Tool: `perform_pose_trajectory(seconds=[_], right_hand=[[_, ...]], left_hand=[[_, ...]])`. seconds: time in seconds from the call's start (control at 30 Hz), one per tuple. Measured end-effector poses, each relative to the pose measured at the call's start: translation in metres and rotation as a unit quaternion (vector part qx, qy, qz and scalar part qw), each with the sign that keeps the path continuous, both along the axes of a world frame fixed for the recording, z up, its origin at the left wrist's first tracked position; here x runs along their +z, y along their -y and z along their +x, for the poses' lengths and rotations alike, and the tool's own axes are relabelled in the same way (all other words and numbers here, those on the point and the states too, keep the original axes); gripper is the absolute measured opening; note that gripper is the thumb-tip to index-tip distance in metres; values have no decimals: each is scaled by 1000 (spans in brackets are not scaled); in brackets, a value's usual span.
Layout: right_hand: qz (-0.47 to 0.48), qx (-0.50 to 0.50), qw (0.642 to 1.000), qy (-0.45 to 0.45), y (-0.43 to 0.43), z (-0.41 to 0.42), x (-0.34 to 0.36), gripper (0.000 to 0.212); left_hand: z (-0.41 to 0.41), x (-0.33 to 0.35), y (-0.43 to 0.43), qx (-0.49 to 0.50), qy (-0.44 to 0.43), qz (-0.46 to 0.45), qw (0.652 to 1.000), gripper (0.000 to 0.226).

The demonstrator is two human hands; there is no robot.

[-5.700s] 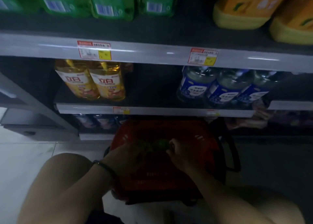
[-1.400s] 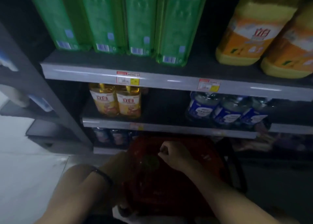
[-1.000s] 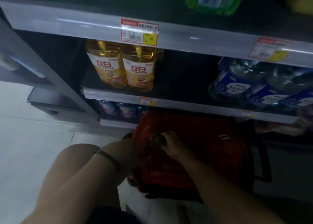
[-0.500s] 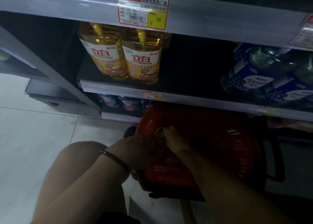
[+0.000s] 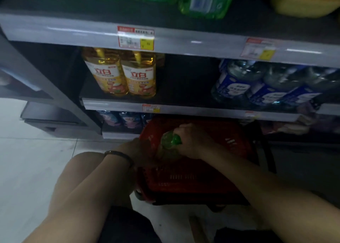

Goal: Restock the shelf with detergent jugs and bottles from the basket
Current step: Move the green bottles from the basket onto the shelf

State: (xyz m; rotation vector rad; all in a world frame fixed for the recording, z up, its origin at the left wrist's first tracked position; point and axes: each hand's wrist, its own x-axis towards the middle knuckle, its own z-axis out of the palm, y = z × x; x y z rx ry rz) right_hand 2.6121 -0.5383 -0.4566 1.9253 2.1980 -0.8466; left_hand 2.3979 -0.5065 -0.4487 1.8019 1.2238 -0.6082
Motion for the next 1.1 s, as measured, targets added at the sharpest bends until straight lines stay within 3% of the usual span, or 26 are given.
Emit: perform_pose_trajectory(seconds=[0.1,0.17,0.27,0.37,0.57,0.7,0.8,0.93,1.1], right_hand=[[19,20,1000,-3,7,0,64,22],[46,33,998,2,14,0,105,23],[101,42,994,6,26,2,164,25],[142,43,989,5,41,4,221,28],[177,-2,984,-31,54,16,310,41],[252,-73,958,-119,59,32,349,54],[318,-149,904,-243,67,47,354,60],[393,-242,846,-268,74,62,334,66],[391,-233,850,-266,67,66,300,70]], left_hand=[[1,12,8,46,75,48,995,92],[2,22,14,69,163,88,980,103],[5,48,30,116,282,94,948,100],[6,69,41,147,379,104,908,78],[18,145,57,171,477,164,846,54],[30,206,68,181,507,179,824,45],[40,247,67,186,503,211,817,42],[62,286,60,218,500,224,808,36],[93,306,38,245,475,218,817,42]])
